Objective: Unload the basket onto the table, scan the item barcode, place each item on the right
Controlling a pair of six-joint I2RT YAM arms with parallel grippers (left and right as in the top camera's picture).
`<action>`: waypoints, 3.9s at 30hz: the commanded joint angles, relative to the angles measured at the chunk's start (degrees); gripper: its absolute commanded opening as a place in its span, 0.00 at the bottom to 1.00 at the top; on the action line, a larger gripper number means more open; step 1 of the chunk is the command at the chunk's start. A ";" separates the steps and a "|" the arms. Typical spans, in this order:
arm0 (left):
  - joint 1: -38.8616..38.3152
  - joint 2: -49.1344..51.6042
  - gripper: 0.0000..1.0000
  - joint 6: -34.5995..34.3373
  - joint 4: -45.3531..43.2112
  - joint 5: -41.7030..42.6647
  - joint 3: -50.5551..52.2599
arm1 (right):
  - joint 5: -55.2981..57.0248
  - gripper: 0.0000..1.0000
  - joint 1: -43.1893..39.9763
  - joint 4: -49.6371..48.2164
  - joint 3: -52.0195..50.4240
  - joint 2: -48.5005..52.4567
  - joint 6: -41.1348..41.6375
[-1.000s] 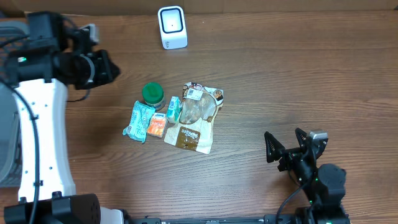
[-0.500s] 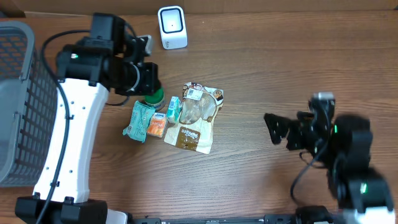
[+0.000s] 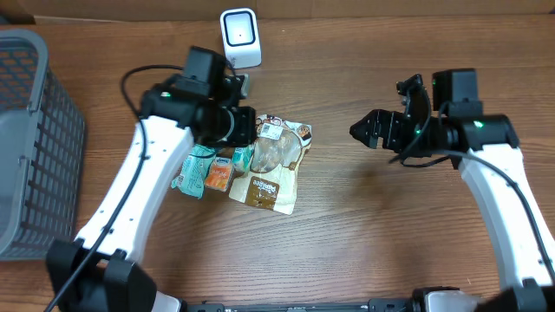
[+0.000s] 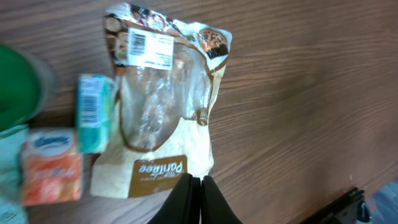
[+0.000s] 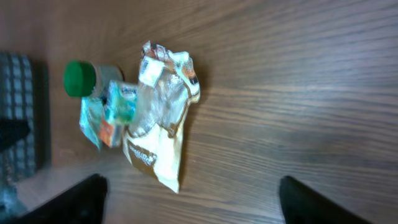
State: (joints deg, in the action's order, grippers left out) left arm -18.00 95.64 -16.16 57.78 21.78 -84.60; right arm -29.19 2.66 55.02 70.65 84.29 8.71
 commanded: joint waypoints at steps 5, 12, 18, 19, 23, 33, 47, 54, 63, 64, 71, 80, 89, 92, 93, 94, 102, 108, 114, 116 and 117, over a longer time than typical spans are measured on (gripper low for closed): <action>-1.49 10.05 0.04 -5.29 -1.36 -5.29 0.96 | -2.67 0.77 -0.15 0.15 1.31 2.99 1.40; -1.46 15.02 0.04 -7.52 -2.16 -8.63 0.98 | -4.96 0.71 -0.11 -0.46 1.31 4.63 1.77; -1.60 17.57 0.04 -9.73 -2.08 -8.68 1.11 | -11.85 0.68 -0.04 -3.89 -1.14 7.50 1.77; -1.57 18.29 0.04 -9.81 -2.58 -8.66 1.20 | -12.61 0.67 -0.04 -4.55 -1.79 8.04 1.79; -1.51 20.44 0.04 -9.62 -4.85 -6.82 1.20 | -13.90 0.65 -0.04 -5.11 -2.47 10.05 1.77; -1.51 21.38 0.04 -9.66 -6.23 -5.44 1.20 | -17.44 0.65 1.36 -7.28 -2.75 15.65 2.29; -1.51 21.38 0.04 -10.25 -5.73 -5.44 2.01 | -15.52 0.65 10.16 -14.58 -4.00 26.58 15.43; -1.51 21.38 0.04 -10.25 -5.64 -5.42 2.01 | -15.10 0.66 14.91 -27.43 -9.79 28.52 26.67; -1.53 21.38 0.04 -10.23 -5.55 -5.42 2.01 | -12.85 0.67 21.81 -52.28 -17.99 31.15 41.24; -1.53 21.38 0.04 -10.23 -5.55 -5.42 2.01 | -12.85 0.67 22.21 -54.40 -18.18 31.69 41.31; -1.53 21.38 0.04 -10.23 -5.44 -5.40 2.01 | -12.04 0.55 22.64 -63.93 -18.18 32.57 42.12; -1.51 21.38 0.04 -10.23 -5.05 -5.40 2.01 | -13.18 0.10 22.34 -65.26 -18.18 32.50 42.05; -0.66 21.05 0.04 -9.05 -1.64 -5.66 -1.99 | -20.92 0.04 17.77 -61.11 -18.14 26.45 33.05; 0.31 20.48 0.04 -5.86 4.39 -5.68 -8.44 | -21.09 0.04 15.80 -54.86 -18.14 20.85 27.47; 0.48 20.17 0.04 -4.52 6.71 -5.68 -11.08 | -21.11 0.04 15.15 -52.87 -18.14 19.06 25.86; 0.66 20.02 0.04 -3.32 8.66 -5.68 -13.46 | -21.09 0.04 14.43 -50.58 -18.10 17.07 24.20; 2.01 17.46 0.04 5.27 23.96 -6.14 -34.45 | -21.05 0.04 6.40 -31.80 -17.68 1.97 12.85; 9.11 17.40 0.04 9.03 35.45 -9.70 -45.09 | -19.80 0.04 2.40 -20.52 -16.55 -4.22 5.95; 20.13 17.16 0.04 13.42 39.04 -8.52 -47.04 | -16.11 0.04 3.48 -18.56 -16.55 -5.16 5.77; 22.80 17.16 0.04 14.82 39.04 -8.22 -47.04 | -18.21 0.04 4.17 -19.78 -16.55 -5.16 5.73; 23.87 17.16 0.04 15.02 39.04 -8.24 -47.04 | -21.27 0.04 4.48 -20.81 -16.55 -5.11 4.87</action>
State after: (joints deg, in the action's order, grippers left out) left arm 3.64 114.24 -5.17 96.49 13.23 -130.39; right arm -46.39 6.07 35.64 52.64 80.31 15.92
